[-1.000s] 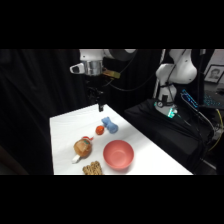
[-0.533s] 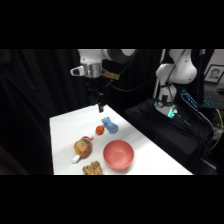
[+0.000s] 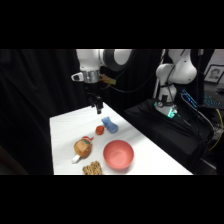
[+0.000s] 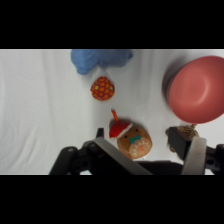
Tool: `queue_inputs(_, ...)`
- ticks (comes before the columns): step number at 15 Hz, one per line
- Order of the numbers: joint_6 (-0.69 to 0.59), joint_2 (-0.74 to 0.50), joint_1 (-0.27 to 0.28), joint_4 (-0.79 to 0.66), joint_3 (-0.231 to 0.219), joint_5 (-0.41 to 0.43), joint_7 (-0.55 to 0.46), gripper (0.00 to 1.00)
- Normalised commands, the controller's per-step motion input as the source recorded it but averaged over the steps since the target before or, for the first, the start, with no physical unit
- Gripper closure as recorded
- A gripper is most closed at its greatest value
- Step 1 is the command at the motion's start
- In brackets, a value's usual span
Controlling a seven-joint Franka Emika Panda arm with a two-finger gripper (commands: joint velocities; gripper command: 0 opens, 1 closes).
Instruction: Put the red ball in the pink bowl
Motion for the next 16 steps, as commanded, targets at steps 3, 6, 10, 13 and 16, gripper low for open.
queue_inputs(3,0.34,0.08,-0.065,-0.10,-0.030,0.086,-0.15,0.00)
queue_inputs(6,0.32,0.13,-0.073,-0.05,-0.022,0.110,-0.20,0.00)
queue_inputs(10,0.28,0.13,-0.067,-0.02,-0.020,0.090,-0.18,0.00)
queue_inputs(13,0.26,0.09,-0.067,-0.04,-0.020,0.085,-0.18,0.00)
queue_inputs(16,0.23,0.04,-0.061,-0.08,-0.008,0.098,-0.18,0.00)
